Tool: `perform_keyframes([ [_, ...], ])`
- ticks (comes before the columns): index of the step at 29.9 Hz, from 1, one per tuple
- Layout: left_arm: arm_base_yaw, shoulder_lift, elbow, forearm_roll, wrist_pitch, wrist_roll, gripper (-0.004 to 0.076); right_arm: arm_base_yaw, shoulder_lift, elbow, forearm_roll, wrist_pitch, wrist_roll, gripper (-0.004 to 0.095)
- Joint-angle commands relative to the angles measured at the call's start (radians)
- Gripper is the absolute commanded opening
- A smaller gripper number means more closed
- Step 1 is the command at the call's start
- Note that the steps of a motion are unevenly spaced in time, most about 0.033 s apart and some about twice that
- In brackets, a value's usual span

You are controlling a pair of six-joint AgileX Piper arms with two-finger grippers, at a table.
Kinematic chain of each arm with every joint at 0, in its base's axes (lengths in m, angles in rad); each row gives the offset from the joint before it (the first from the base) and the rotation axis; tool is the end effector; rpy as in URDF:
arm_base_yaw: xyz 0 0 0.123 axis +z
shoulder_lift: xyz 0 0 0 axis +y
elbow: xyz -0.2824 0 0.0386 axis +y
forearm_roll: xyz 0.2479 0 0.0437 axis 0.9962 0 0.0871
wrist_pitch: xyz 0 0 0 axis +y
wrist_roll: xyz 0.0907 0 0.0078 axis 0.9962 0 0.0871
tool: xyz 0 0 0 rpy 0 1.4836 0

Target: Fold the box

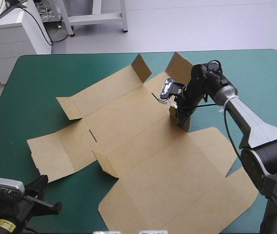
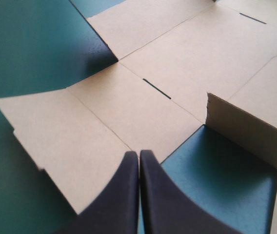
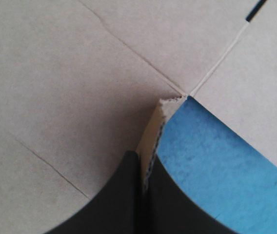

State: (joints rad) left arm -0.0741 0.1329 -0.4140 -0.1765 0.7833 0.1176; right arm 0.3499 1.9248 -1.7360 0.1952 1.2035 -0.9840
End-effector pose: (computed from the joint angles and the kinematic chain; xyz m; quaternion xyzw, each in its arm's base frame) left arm 0.0332 -0.0138 0.2735 0.0616 0.8323 -0.0744 0.5459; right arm 0.3793 0.1560 0.2846 -0.5924 0.7891 0.0490 0.1548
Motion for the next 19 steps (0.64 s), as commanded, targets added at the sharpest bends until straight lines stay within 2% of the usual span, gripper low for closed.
perform_keyframes([
  [1,-0.005,0.016,-0.024,-0.013,-0.072,0.001,-0.0008,0.025,-0.028,-0.061,-0.005,0.002,-0.214,-0.0019],
  [6,-0.005,0.016,-0.024,-0.013,-0.072,0.001,-0.0008,0.044,-0.007,-0.073,-0.021,-0.082,-0.377,-0.0019],
  [12,-0.005,0.016,-0.024,-0.013,-0.072,0.001,-0.0008,0.044,0.004,-0.073,-0.017,-0.229,-0.397,-0.0019],
  [19,-0.005,0.016,-0.024,-0.013,-0.072,0.001,-0.0008,0.055,0.004,-0.073,0.038,-0.256,-0.53,-0.002],
])
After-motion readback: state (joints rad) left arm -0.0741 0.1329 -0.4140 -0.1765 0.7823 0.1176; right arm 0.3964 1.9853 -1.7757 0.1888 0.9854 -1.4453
